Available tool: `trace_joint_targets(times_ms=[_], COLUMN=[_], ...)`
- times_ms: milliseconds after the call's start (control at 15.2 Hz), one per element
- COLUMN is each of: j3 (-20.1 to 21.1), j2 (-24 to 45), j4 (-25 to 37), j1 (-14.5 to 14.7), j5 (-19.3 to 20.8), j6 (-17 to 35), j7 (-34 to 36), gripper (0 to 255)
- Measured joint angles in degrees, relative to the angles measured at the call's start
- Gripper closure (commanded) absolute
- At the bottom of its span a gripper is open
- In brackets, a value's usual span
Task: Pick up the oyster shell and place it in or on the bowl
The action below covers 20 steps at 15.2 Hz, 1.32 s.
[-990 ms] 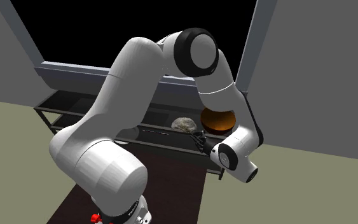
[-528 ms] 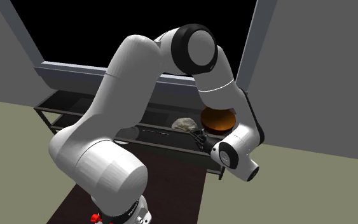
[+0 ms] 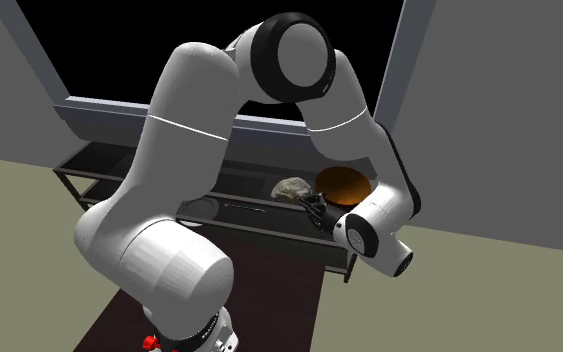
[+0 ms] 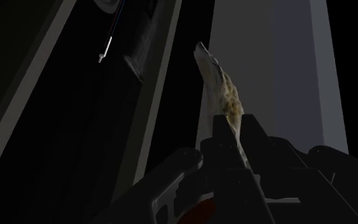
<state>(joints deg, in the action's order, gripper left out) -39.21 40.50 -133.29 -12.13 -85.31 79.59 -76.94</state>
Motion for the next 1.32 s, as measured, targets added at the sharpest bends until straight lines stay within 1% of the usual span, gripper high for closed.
trace_joint_targets(times_ms=[462, 1320], j3=[-3.1, -9.0], j2=[-6.4, -19.5], j4=[-2.6, -6.5], j1=[2.2, 6.9], j5=[2.6, 8.0], j6=[0.9, 4.3], j7=[3.3, 10.9], gripper=[255, 255])
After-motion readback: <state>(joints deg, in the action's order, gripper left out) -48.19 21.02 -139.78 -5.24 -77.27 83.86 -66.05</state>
